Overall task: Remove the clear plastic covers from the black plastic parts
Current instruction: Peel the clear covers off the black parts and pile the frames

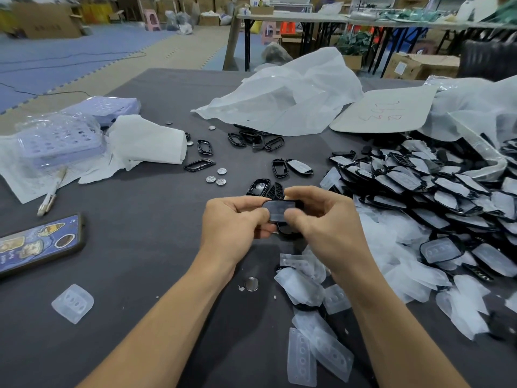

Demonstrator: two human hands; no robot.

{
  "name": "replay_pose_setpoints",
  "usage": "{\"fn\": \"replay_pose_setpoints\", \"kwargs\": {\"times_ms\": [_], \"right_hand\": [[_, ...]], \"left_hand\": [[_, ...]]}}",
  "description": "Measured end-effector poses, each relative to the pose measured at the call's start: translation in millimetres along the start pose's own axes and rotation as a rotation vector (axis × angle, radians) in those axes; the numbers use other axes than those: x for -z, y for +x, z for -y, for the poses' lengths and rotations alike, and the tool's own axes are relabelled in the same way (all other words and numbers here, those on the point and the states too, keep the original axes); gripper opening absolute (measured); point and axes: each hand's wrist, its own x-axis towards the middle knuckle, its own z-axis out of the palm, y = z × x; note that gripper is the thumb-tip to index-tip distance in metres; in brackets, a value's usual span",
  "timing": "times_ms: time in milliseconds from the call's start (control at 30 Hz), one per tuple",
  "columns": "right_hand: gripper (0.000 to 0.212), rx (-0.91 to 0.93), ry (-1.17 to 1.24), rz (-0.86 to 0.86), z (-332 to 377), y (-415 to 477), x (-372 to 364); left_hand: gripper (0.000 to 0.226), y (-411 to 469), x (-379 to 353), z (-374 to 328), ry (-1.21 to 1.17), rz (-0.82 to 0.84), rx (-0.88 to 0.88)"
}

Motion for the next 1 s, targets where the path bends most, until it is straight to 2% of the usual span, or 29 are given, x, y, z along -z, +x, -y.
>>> {"fn": "replay_pose_setpoints", "kwargs": {"times_ms": [100,167,333,367,433,500,533,600,667,800,900,1000], "right_hand": [[0.045,0.138,-0.324,-0.014,0.2,-5.7,0.9],[0.047,0.175,-0.410,-0.050,1.2,-5.7,2.5],[0.040,0.120,-0.563,0.048,1.3,4.6,24.9],[0.040,0.093,-0.600,0.023,2.3,9.8,33.2],[0.047,0.021,-0.654,-0.180,4.1,24.8,54.2],[0.076,-0.096,-0.697,-0.400,7.5,34.9,71.0],[0.087,-0.121,-0.726,-0.457,7.8,35.9,73.2],[0.087,-0.087,-0.761,-0.491,4.5,32.6,64.2],[0.073,-0.009,-0.743,-0.438,-0.3,26.3,42.6],[0.041,0.058,-0.706,-0.248,0.7,30.0,6.1],[0.035,0.067,-0.715,-0.064,9.7,43.0,-11.2],[0.033,0.099,-0.865,0.061,18.9,60.5,-26.0]], "left_hand": [[0.020,1.5,2.2,0.6,-0.019,-0.012,0.016],[0.019,1.7,2.3,1.3,-0.018,0.011,0.019],[0.018,7.8,9.2,3.5,0.010,-0.037,-0.028],[0.020,10.9,12.0,3.8,0.031,-0.067,-0.043],[0.022,17.9,16.8,5.1,0.122,-0.155,-0.091],[0.022,24.8,20.1,6.1,0.269,-0.254,-0.172],[0.021,27.2,21.3,6.2,0.354,-0.297,-0.211],[0.019,33.4,21.7,5.9,0.488,-0.369,-0.280],[0.021,46.0,22.9,5.0,0.581,-0.408,-0.324],[0.047,88.6,33.4,0.0,0.785,-0.379,-0.322],[0.054,109.3,42.8,1.7,0.901,-0.294,-0.217],[0.051,117.0,46.1,8.0,1.139,-0.228,-0.201]]}}
